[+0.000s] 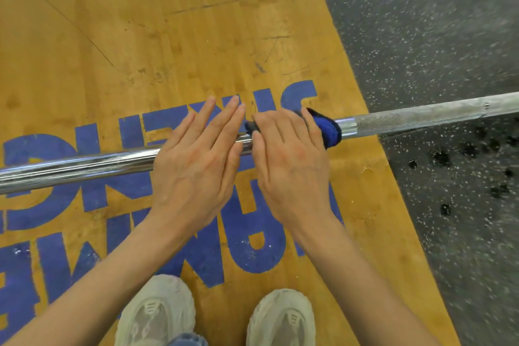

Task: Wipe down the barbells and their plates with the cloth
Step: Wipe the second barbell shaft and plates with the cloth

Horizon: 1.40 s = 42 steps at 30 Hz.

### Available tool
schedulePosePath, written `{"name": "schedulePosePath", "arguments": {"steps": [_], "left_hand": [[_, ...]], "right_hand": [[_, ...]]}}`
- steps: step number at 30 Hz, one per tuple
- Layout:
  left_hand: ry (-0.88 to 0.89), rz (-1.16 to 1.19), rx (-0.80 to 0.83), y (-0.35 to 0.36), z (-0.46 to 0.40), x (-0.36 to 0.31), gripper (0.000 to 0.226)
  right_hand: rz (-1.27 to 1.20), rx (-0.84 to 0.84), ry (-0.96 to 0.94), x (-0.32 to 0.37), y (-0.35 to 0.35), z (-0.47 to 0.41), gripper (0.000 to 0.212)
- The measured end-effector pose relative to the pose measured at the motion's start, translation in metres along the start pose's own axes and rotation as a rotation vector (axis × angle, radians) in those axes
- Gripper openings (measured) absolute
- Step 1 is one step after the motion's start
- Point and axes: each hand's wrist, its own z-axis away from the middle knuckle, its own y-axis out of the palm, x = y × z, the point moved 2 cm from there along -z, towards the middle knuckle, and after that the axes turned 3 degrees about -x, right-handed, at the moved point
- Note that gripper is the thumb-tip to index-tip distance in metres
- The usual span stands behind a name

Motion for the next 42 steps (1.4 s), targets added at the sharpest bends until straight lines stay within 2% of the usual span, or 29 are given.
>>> {"name": "schedulePosePath", "arguments": {"steps": [4, 7, 10, 12, 15, 17, 19, 21, 25, 27, 30, 33, 35, 38, 42], "left_hand": [[-0.013, 0.012, 0.032, -0.004, -0.004, -0.002, 0.049], [-0.002, 0.049, 0.049, -0.004, -0.014, -0.008, 0.052], [0.0, 0.017, 0.068, 0.001, -0.02, -0.011, 0.053], [0.001, 0.004, 0.08, 0.004, -0.02, -0.01, 0.054], [0.0, 0.017, 0.07, 0.004, -0.018, -0.008, 0.054], [0.008, 0.032, 0.07, 0.004, -0.019, -0.009, 0.053], [0.009, 0.041, 0.084, 0.004, -0.02, -0.01, 0.053], [0.003, 0.047, 0.098, 0.004, -0.019, -0.011, 0.053], [-0.004, 0.073, 0.109, 0.001, -0.016, -0.01, 0.054], [-0.01, 0.089, 0.115, 0.001, -0.013, -0.012, 0.053], [-0.017, 0.096, 0.107, 0.001, -0.011, -0.017, 0.053], [-0.009, 0.114, 0.104, -0.001, -0.006, -0.017, 0.053], [-0.003, 0.112, 0.114, -0.002, -0.001, -0.017, 0.053], [0.002, 0.106, 0.129, -0.003, 0.002, -0.022, 0.053], [0.027, 0.103, 0.135, -0.004, 0.009, -0.023, 0.052]], "right_hand": [[0.091, -0.04, 0.052, -0.03, -0.016, 0.01, 0.046], [0.093, -0.018, 0.006, -0.046, -0.018, 0.006, 0.042], [0.148, -0.059, 0.159, -0.062, -0.024, -0.01, 0.042], [0.135, -0.043, 0.223, -0.047, -0.017, -0.017, 0.043], [0.128, 0.068, 0.038, -0.026, -0.008, -0.02, 0.047], [0.195, 0.133, -0.053, -0.04, -0.017, -0.024, 0.054], [0.214, 0.109, 0.038, -0.046, -0.024, -0.021, 0.055], [0.134, 0.097, 0.132, -0.028, -0.019, -0.014, 0.047], [0.111, 0.193, -0.033, -0.023, -0.019, -0.009, 0.044], [0.177, 0.17, 0.039, -0.042, -0.03, -0.012, 0.049], [0.121, 0.138, 0.167, -0.023, -0.024, -0.009, 0.042], [0.144, 0.245, 0.017, -0.019, -0.023, -0.003, 0.045], [0.252, 0.297, 0.024, -0.04, -0.034, -0.009, 0.052], [0.322, 0.287, 0.108, -0.041, -0.037, -0.01, 0.046], [0.23, 0.292, -0.05, -0.015, -0.025, 0.0, 0.048]]}}
